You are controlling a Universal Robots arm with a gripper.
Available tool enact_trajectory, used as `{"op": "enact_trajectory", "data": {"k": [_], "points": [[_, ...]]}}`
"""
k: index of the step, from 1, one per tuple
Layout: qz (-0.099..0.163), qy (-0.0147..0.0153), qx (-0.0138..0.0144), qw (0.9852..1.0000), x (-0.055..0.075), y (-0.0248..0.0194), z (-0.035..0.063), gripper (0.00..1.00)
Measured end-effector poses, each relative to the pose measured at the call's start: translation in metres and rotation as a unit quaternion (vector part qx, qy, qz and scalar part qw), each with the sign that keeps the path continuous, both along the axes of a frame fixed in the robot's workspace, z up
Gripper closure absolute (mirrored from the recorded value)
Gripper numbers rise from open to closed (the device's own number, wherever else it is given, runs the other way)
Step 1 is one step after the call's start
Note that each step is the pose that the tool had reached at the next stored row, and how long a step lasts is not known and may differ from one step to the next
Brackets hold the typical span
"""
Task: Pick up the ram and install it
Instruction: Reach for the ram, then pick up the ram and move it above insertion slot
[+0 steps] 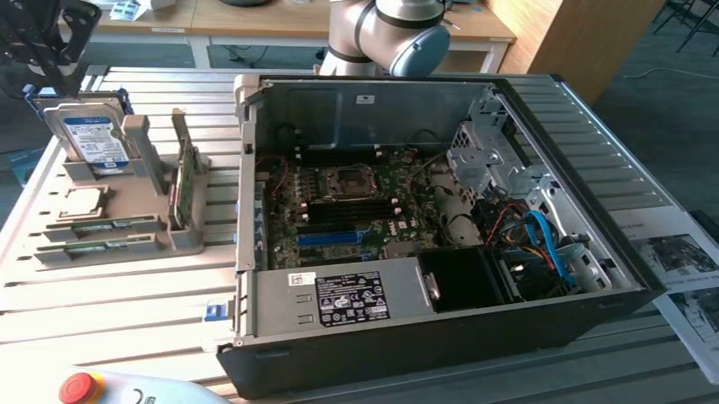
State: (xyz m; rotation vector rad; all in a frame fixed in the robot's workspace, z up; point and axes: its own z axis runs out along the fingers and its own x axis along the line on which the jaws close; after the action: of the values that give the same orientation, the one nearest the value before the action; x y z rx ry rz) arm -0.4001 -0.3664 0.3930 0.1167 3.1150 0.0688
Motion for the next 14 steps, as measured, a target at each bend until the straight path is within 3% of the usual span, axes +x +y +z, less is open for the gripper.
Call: {"op": "enact_trajectory", "data": {"k": [9,14], "points": [[0.0,0.0,0.0,1.0,0.0,-0.0162,0.0,0.9],[0.0,0.0,0.0,1.0,0.0,-0.0168,0.0,0.9]]}}
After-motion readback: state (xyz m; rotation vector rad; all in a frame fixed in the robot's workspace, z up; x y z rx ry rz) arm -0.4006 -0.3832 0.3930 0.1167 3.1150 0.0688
